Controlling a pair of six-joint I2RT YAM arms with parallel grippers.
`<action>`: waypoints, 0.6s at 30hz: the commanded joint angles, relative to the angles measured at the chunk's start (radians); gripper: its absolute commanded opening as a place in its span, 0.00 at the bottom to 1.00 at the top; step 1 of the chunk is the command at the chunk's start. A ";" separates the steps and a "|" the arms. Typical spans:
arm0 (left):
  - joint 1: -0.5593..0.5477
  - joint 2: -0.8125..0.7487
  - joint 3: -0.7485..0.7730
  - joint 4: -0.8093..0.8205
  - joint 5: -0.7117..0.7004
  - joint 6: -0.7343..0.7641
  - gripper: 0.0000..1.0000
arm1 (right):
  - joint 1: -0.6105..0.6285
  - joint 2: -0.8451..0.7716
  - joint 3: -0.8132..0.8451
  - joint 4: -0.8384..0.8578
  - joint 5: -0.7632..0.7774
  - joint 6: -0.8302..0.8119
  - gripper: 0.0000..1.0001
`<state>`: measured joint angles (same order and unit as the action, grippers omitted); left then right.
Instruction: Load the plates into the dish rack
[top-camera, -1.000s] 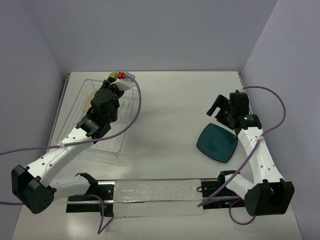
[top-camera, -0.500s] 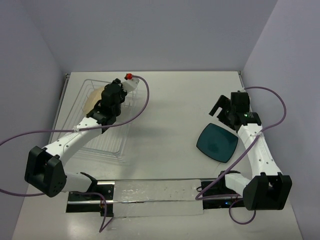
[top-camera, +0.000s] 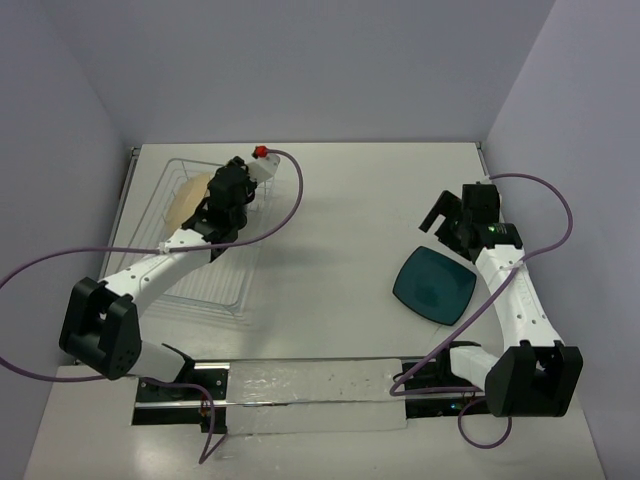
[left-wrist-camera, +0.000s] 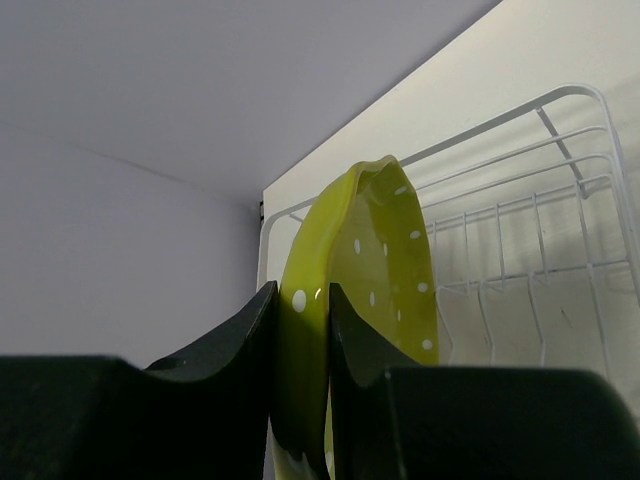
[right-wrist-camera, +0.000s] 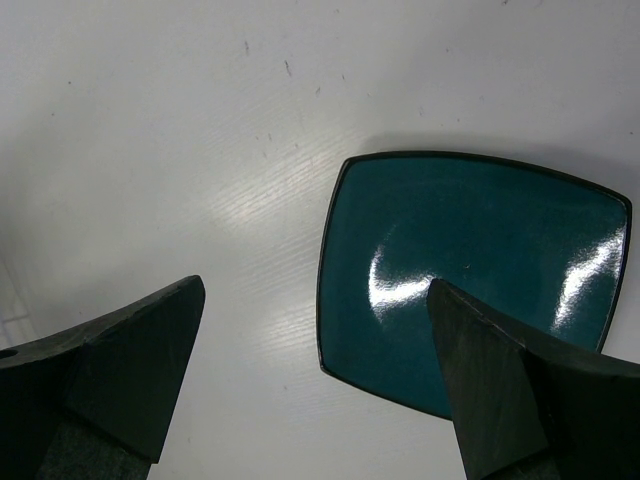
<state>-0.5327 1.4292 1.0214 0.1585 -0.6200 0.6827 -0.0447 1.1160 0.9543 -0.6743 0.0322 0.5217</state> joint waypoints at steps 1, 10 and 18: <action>0.022 0.024 0.067 0.074 -0.131 0.070 0.00 | -0.009 -0.006 -0.009 0.017 0.018 -0.019 1.00; 0.000 0.018 0.086 -0.102 -0.106 0.007 0.00 | -0.009 -0.025 -0.026 0.028 0.015 -0.023 1.00; 0.000 0.024 0.093 -0.210 -0.090 -0.129 0.00 | -0.011 -0.026 -0.037 0.035 0.007 -0.029 1.00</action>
<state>-0.5337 1.4830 1.0637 -0.0195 -0.6757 0.6145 -0.0467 1.1133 0.9234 -0.6727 0.0300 0.5116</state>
